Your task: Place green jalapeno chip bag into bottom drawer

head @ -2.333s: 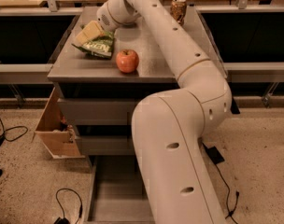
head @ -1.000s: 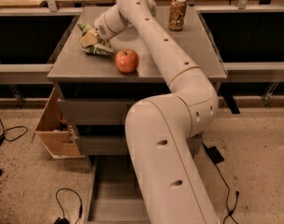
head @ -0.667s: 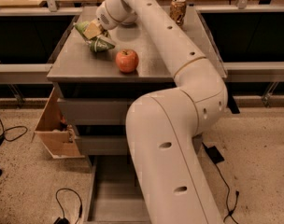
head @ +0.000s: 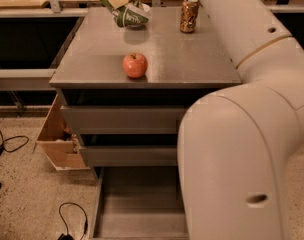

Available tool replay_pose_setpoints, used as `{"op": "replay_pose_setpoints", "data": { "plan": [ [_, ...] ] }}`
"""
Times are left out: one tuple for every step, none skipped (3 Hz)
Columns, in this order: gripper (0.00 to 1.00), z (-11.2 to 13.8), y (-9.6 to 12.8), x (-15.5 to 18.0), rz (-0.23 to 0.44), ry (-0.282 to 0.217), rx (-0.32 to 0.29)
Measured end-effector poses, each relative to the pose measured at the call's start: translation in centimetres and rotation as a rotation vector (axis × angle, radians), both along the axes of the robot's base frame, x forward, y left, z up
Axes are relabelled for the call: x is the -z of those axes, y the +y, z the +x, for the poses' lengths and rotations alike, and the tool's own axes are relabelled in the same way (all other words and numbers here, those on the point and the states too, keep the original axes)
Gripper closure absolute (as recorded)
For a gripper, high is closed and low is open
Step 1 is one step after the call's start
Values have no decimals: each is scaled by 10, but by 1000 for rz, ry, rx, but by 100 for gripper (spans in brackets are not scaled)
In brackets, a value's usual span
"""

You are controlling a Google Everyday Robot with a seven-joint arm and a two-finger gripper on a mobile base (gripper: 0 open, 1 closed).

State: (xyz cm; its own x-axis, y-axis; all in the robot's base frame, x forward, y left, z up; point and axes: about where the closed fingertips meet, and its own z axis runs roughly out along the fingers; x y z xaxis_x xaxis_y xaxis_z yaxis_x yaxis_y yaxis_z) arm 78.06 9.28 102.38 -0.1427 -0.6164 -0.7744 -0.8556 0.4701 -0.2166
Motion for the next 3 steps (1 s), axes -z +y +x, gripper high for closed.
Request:
{"op": "replay_pose_setpoints", "data": {
  "plan": [
    [100, -52, -42, -68, 93, -109, 32],
    [100, -131, -47, -134, 245, -199, 9],
    [100, -196, -28, -138, 349, -205, -49]
  ]
}}
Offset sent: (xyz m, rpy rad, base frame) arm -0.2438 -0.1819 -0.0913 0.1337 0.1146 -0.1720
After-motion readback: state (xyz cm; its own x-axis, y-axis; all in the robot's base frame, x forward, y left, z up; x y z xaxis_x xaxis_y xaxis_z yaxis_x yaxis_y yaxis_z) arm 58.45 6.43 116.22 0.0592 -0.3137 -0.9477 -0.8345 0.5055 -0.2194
